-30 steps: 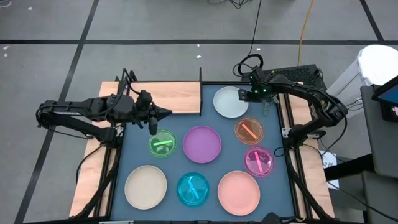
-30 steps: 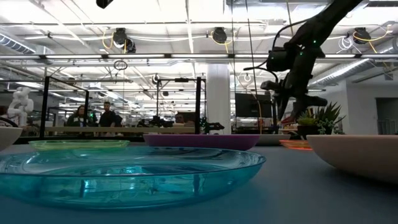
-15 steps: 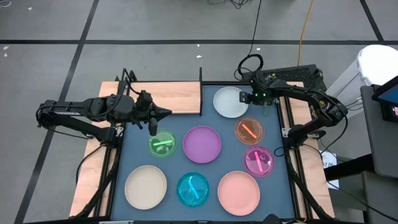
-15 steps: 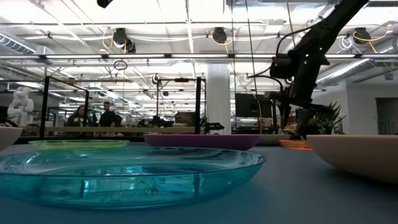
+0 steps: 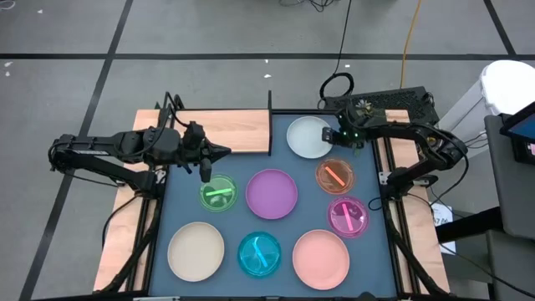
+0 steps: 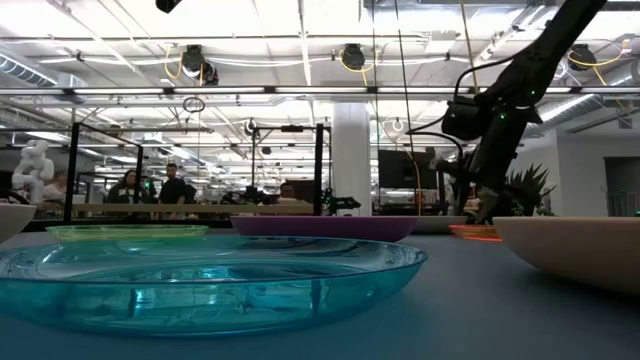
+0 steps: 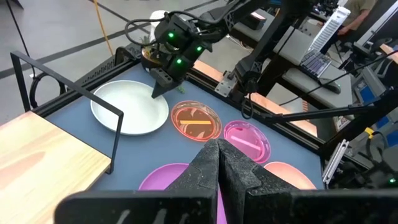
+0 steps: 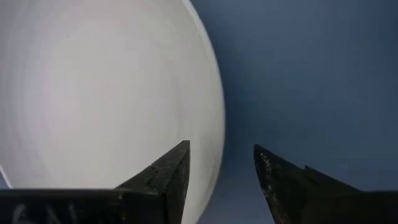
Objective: Place and stack plates onto a shelf
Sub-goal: Put the gray plate on the shelf
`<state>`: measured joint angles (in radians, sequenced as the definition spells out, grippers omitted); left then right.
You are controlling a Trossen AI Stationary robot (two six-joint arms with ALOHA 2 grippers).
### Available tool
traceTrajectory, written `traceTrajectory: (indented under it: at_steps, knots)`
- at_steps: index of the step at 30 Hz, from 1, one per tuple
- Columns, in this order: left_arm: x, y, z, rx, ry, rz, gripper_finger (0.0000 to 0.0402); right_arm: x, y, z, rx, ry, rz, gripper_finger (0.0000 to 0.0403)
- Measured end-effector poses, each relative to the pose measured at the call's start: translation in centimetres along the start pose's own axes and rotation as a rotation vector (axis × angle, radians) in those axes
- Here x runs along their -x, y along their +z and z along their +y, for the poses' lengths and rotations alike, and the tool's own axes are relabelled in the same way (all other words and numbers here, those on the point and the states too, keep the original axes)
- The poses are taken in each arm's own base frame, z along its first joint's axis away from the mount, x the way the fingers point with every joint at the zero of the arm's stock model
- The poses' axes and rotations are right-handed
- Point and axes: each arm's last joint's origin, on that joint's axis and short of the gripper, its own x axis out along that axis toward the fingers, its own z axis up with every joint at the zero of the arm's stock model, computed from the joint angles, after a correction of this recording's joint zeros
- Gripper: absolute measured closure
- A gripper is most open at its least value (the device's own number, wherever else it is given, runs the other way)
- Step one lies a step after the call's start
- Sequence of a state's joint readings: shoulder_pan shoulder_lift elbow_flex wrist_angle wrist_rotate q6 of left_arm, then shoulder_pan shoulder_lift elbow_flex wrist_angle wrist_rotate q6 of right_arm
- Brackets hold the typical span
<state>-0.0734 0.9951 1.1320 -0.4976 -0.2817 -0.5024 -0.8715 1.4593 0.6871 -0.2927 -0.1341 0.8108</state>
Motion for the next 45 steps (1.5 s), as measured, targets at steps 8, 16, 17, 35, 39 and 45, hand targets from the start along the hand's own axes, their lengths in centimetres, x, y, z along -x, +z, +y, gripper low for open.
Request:
traceTrajectory:
  at_steps: [8, 16, 17, 35, 39, 45]
  knots:
    - [0.0, 0.0, 0.0, 0.004, 0.0, 0.0, 0.0398, -0.6, -0.7, -0.8, -0.007, 0.001, 0.002, 0.034]
    - [0.0, 0.0, 0.0, 0.005, -0.001, 0.0, 0.0398, -0.6, -0.5, -0.7, 0.019, 0.023, -0.017, 0.0397]
    - [0.0, 0.0, 0.0, 0.005, -0.001, 0.0, 0.0398, -0.6, -0.5, -0.6, 0.018, 0.032, -0.015, 0.0396]
    - [0.0, 0.0, 0.0, -0.01, 0.007, -0.003, 0.0398, 5.4, -1.4, 0.0, -0.067, 0.195, -0.091, 0.0402]
    - [0.0, 0.0, 0.0, -0.011, 0.007, -0.003, 0.0398, 8.1, -2.8, 0.0, -0.104, 0.234, -0.091, 0.0402]
    - [0.0, 0.0, 0.0, -0.008, 0.008, -0.002, 0.0398, 12.9, -4.8, 0.8, -0.151, 0.301, -0.081, 0.0402]
